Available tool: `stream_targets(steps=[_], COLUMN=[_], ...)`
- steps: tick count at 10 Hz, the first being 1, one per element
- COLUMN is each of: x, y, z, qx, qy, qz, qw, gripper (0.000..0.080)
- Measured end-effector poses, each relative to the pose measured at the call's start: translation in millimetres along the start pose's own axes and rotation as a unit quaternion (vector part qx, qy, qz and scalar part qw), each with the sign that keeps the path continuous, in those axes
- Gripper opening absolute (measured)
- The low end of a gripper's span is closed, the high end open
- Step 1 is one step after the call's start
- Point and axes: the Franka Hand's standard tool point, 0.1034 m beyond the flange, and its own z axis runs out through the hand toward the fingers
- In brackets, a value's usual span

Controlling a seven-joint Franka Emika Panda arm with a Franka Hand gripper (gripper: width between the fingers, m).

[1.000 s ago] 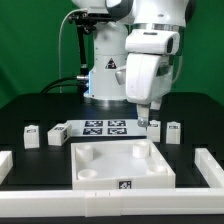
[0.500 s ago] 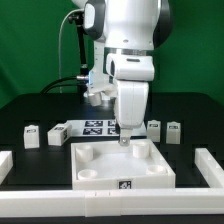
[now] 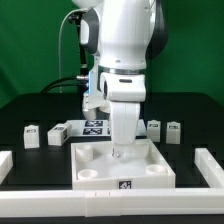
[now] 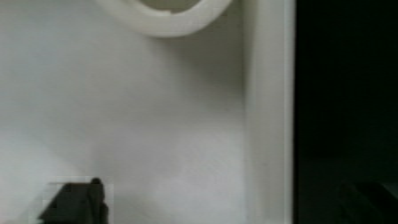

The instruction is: Assemble one leg

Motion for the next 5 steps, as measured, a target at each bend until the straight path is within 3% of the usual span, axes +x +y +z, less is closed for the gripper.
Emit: stream_targets(steps=[3,4,5], x=[0.3,0.3,0.3], y=[-0.4,-0.4,-0.4], z=[0.6,0.6,0.6], qx=[0.001,0.001,0.001], qy=[0.0,0.0,0.0], qz=[0.001,0.001,0.001], qw=[1.0,1.0,1.0], gripper=[0.065,0.0526,0.0324])
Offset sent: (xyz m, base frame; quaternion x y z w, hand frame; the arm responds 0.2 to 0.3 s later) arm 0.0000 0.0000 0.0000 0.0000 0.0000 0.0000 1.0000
